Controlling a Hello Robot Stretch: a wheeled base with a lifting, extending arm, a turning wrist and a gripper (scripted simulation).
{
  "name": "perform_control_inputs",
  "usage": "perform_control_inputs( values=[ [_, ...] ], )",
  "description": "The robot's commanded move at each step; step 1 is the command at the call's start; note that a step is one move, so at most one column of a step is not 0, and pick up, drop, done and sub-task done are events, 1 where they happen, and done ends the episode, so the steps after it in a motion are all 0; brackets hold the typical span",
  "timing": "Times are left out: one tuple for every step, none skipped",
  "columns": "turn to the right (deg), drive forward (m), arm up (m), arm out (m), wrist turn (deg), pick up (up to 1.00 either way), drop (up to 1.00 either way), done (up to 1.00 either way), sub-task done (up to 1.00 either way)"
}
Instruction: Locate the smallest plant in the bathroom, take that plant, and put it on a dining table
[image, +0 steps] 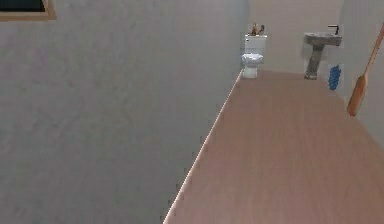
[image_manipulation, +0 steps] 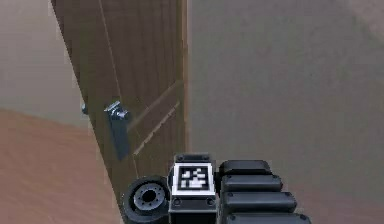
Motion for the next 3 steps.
perform_control_inputs(
  values=[
    [0.0, 0.35, 0.00, 0.00, 0.0, 0.00, 0.00, 0.00, 0.00],
    [18.0, 0.00, 0.00, 0.00, 0.0, 0.00, 0.00, 0.00, 0.00],
    [0.0, 0.45, 0.00, 0.00, 0.0, 0.00, 0.00, 0.00, 0.00]
  ],
)
